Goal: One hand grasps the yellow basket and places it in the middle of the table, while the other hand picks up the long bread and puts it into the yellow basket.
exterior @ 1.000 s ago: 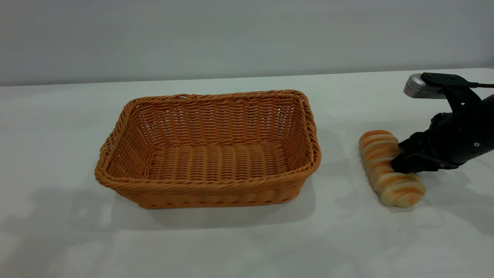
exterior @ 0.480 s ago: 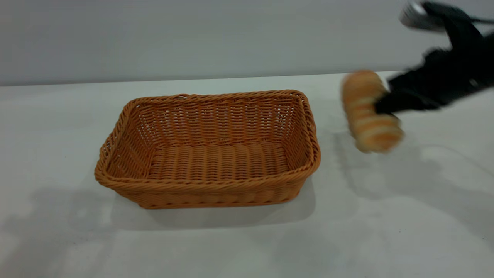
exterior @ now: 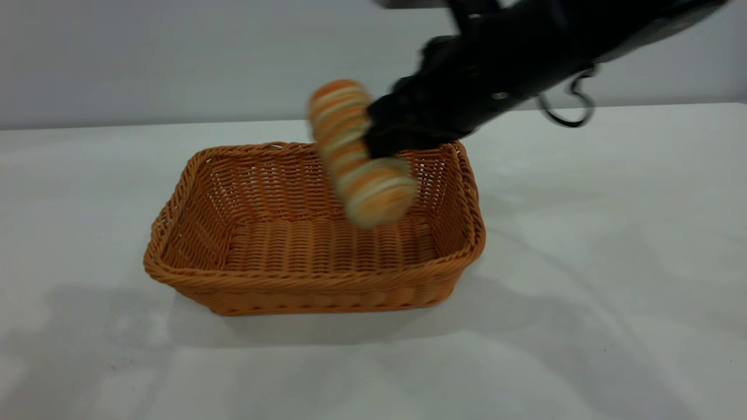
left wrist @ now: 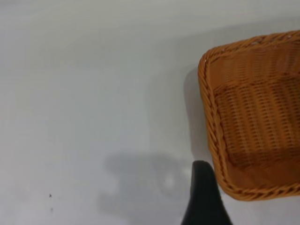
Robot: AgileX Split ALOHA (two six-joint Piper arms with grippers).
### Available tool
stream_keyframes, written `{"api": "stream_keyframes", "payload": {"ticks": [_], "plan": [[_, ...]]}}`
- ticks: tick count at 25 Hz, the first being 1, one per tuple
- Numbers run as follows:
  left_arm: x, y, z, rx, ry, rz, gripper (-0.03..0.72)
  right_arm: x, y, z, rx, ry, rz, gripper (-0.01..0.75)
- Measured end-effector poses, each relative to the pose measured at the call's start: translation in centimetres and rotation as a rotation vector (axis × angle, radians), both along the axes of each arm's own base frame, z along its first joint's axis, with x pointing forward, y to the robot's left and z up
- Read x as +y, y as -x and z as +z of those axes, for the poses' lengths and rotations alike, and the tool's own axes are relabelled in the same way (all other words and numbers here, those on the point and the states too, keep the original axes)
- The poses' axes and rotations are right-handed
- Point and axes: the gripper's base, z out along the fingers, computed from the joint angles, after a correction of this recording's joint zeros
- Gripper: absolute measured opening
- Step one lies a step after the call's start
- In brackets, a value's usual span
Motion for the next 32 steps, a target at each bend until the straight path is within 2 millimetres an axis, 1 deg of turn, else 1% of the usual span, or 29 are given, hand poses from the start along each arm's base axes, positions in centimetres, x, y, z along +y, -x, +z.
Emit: {"api": "stream_keyframes", "payload": {"ticks": [3,6,9,12,15,17,22,24,27,29,30,32], "plan": [[0.0,0.1,-0.1,0.017,-0.004,0.002,0.553,1.3,0.0,-0.3,-0.003,-0.001,0.024,0.107],[0.1,0.3,-0.2,0.041,-0.011,0.005,0.553,1.2,-0.3,-0.5,-0.011,0.015,0.004,0.236],[0.2,0.5,-0.3,0.061,-0.016,0.008,0.553,0.8,-0.7,-0.7,-0.022,0.049,-0.048,0.343],[0.2,0.5,-0.4,0.072,-0.02,0.009,0.553,0.3,-0.9,-0.4,-0.033,0.076,-0.076,0.378],[0.2,0.6,-0.4,0.077,-0.021,0.01,0.553,-0.6,-1.2,0.7,-0.047,0.086,-0.078,0.38],[0.2,0.6,-0.4,0.079,-0.022,0.01,0.553,-1.5,-1.5,1.4,-0.037,0.082,-0.092,0.377],[0.2,0.6,-0.4,0.079,-0.022,0.01,0.553,-4.7,-1.9,3.2,0.048,0.072,-0.113,0.368],[0.2,0.6,-0.4,0.082,-0.022,0.01,0.553,-6.6,-2.1,3.3,0.127,0.072,-0.159,0.365],[0.3,0.7,-0.5,0.092,-0.026,0.01,0.553,-10.1,-2.2,3.3,0.257,0.107,-0.242,0.362],[0.3,0.9,-0.5,0.11,-0.043,-0.002,0.553,-12.7,-2.1,3.9,0.329,0.153,-0.291,0.363],[0.4,1.0,-0.6,0.124,-0.056,-0.01,0.553,-14.1,-2.1,4.4,0.357,0.168,-0.325,0.363],[0.6,1.4,-0.5,0.142,-0.08,-0.019,0.553,-16.7,-1.7,6.3,0.397,0.224,-0.369,0.363]]}}
